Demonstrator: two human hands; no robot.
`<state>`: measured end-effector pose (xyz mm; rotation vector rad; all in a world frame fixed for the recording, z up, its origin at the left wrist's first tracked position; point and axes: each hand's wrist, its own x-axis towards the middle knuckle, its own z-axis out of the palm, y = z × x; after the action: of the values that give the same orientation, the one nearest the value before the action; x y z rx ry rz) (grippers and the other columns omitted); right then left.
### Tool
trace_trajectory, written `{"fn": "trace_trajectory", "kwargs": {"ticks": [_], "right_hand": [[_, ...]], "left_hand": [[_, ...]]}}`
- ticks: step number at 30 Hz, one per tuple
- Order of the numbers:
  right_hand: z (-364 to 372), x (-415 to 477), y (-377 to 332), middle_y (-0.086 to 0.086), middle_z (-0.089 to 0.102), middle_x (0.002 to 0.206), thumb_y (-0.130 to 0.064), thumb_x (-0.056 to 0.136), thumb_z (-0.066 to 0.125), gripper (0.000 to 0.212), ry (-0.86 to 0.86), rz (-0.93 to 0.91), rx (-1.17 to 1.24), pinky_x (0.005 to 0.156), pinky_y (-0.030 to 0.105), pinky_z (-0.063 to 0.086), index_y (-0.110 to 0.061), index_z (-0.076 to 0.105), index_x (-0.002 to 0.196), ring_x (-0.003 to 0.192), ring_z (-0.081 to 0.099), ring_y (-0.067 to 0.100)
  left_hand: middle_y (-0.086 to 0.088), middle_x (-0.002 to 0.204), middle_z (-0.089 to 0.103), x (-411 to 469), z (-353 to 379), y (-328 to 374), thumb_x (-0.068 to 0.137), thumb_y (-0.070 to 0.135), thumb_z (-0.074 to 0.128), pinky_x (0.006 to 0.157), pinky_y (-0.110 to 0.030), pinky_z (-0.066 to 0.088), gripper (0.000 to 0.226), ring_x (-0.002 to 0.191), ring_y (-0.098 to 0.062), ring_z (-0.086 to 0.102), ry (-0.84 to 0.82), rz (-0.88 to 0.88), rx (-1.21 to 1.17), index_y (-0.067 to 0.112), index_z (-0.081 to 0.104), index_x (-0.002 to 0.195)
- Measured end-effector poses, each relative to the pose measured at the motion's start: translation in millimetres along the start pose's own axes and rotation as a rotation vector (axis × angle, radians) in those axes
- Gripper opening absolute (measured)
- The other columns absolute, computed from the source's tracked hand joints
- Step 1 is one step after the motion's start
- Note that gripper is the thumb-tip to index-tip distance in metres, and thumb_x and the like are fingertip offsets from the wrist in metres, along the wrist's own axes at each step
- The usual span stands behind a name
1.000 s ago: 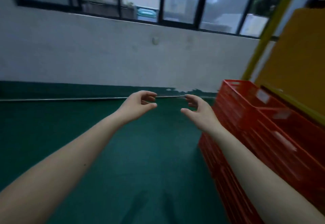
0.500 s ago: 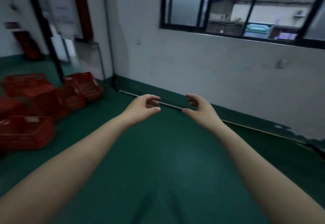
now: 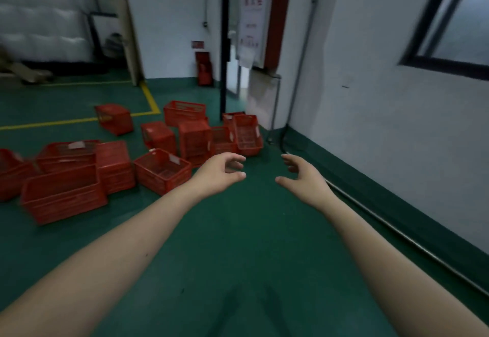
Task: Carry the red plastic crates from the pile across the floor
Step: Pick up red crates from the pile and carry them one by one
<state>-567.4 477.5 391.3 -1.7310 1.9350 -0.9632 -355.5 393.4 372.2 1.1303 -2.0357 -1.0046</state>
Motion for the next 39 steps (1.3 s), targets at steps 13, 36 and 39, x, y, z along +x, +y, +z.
{"fn": "trace_trajectory", "kwargs": {"ticks": [13, 36, 39], "right_hand": [[94, 242, -11, -0.001, 0.046, 0.147, -0.027, 0.084, 0.071, 0.066, -0.344, -0.249, 0.001, 0.104, 0.025, 0.034, -0.021, 0.043, 0.143, 0.133, 0.044, 0.016], [420, 626, -142, 0.007, 0.036, 0.151, -0.029, 0.084, 0.07, 0.075, -0.543, -0.199, -0.022, 0.105, 0.029, 0.034, -0.017, 0.034, 0.149, 0.136, 0.039, 0.02], [455, 686, -147, 0.006, 0.035, 0.151, -0.028, 0.085, 0.07, 0.074, -0.544, -0.179, -0.025, 0.105, 0.028, 0.034, -0.017, 0.034, 0.148, 0.136, 0.039, 0.02]], "left_hand": [[-0.002, 0.114, 0.065, 122, -81, -96, 0.083, 0.012, 0.073, 0.095, -0.034, 0.051, 0.038, 0.102, -0.014, 0.064, 0.292, -0.268, 0.027, 0.023, 0.059, 0.118], [-0.005, 0.129, 0.059, 404, -375, -412, 0.081, 0.017, 0.076, 0.102, -0.04, 0.047, 0.055, 0.115, -0.019, 0.059, 0.202, -0.42, 0.126, 0.019, 0.053, 0.131], [-0.004, 0.132, 0.057, 451, -400, -451, 0.082, 0.017, 0.075, 0.103, -0.04, 0.046, 0.056, 0.117, -0.019, 0.057, 0.192, -0.436, 0.116, 0.019, 0.052, 0.133]]}}
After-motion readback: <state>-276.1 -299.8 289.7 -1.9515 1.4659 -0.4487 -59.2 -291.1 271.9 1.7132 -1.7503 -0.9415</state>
